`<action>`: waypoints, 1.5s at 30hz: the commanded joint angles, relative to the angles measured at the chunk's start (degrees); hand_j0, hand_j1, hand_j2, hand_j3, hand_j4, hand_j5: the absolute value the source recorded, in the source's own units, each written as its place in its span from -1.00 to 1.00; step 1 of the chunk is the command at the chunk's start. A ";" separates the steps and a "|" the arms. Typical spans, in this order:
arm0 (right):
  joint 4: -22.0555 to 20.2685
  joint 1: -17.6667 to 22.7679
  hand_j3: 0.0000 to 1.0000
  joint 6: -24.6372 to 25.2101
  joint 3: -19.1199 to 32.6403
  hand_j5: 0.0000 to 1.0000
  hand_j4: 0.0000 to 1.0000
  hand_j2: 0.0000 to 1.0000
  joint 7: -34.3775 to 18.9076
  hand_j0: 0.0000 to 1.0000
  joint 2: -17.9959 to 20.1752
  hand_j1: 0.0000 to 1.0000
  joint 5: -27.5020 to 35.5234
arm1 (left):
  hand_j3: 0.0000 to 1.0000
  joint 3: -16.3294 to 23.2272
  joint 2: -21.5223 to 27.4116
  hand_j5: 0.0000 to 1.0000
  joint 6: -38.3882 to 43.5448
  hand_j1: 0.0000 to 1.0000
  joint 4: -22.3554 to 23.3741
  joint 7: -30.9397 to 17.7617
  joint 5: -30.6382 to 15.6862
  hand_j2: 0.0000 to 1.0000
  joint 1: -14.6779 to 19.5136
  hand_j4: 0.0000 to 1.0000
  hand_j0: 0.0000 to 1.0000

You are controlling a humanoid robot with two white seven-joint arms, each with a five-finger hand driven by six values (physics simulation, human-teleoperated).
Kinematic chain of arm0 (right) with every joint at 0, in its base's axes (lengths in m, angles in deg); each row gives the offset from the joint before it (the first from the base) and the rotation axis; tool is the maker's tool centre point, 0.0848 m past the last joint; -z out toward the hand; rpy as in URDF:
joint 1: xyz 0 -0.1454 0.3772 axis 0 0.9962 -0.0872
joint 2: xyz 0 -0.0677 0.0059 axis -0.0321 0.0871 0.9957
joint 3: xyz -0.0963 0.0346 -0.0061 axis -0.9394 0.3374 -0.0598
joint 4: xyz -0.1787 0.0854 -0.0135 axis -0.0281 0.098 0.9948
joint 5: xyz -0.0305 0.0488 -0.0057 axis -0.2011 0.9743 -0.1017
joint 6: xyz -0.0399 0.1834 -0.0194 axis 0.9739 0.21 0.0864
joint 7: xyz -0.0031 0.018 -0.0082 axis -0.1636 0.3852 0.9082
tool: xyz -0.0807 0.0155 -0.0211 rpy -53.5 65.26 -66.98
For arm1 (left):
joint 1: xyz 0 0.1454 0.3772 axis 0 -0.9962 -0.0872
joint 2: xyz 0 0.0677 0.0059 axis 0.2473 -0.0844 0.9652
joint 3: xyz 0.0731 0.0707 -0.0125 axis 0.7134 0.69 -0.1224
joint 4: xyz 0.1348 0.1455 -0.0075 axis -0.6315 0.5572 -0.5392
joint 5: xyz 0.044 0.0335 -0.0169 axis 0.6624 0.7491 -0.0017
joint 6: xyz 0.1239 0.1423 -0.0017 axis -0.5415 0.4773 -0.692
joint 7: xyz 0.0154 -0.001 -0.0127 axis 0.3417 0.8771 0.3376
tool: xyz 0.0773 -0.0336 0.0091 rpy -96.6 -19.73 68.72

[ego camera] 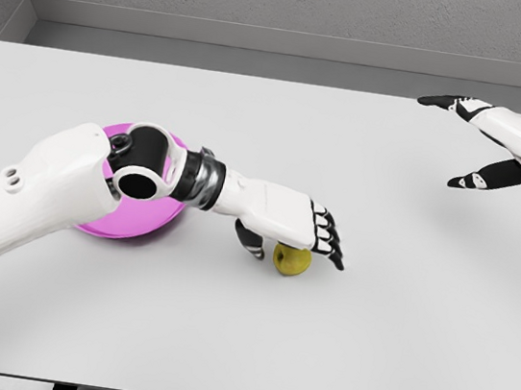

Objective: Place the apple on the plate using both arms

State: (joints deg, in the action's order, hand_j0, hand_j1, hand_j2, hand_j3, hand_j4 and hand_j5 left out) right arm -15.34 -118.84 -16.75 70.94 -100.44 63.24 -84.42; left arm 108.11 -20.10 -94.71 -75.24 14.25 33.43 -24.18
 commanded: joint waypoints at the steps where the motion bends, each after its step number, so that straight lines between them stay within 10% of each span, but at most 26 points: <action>1: -0.33 0.09 1.00 0.16 0.02 1.00 1.00 1.00 0.03 1.00 0.05 1.00 0.45 | 0.66 0.21 -0.07 0.66 0.12 0.66 0.08 0.03 -0.30 0.66 0.09 0.66 0.66; 28: -0.42 0.79 1.00 0.16 0.02 1.00 1.00 1.00 0.03 1.00 0.31 1.00 0.45 | 0.65 1.52 -2.80 0.65 -1.64 0.65 5.97 0.03 1.90 0.65 0.35 0.65 0.65; 45: -0.42 0.79 1.00 0.16 0.02 1.00 1.00 1.00 0.03 1.00 0.31 1.00 0.45 | 0.20 2.49 -2.62 0.20 -2.27 0.20 5.88 0.03 1.81 0.20 0.18 0.20 0.20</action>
State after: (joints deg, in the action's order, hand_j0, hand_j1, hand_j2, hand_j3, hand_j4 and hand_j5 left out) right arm -15.74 -118.05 -16.75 70.94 -100.44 63.49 -84.41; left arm 110.53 -22.81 -96.95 -69.41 14.29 35.32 -24.00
